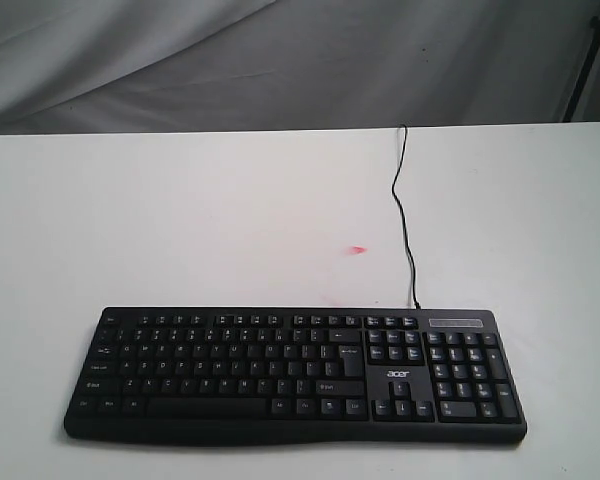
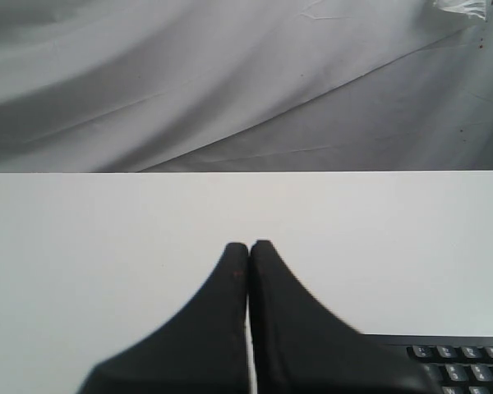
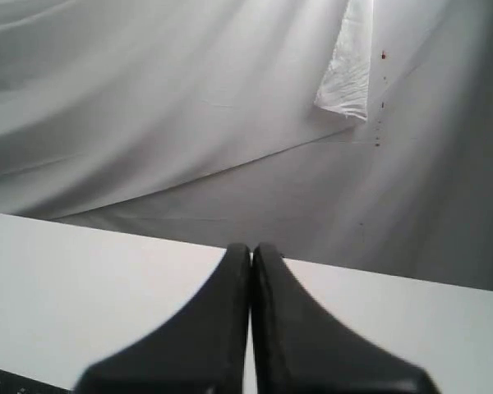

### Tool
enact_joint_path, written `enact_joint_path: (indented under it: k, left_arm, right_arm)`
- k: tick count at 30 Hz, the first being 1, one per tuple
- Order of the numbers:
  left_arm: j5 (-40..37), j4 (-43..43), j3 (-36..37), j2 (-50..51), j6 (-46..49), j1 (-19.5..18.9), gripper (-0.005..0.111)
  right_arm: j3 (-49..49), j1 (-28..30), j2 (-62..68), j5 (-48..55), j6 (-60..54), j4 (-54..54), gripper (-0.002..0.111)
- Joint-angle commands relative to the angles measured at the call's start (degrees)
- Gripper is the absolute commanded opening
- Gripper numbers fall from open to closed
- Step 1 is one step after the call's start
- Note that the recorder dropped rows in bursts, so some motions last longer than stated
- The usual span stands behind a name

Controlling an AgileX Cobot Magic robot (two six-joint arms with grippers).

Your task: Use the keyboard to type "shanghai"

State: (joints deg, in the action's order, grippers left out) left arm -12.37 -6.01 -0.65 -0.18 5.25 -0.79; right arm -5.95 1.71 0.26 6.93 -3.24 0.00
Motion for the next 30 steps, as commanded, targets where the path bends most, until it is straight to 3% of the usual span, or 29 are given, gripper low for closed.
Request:
enact_joint_path:
  k: [1, 14, 30]
  left_arm:
    - [0.14, -0.23, 0.03, 0.18, -0.07, 0.23, 0.001]
    - [0.14, -0.23, 0.03, 0.18, -0.07, 0.23, 0.001]
    - [0.14, -0.23, 0.03, 0.18, -0.07, 0.23, 0.001]
  right_arm:
    - [1.53, 0.42, -0.26, 0.55, 0.17, -0.89, 0.000]
    - [5.95, 0.42, -0.26, 2.31, 0.01, -0.89, 0.000]
    - [5.95, 0.42, -0.26, 12.67, -0.50, -0.89, 0.000]
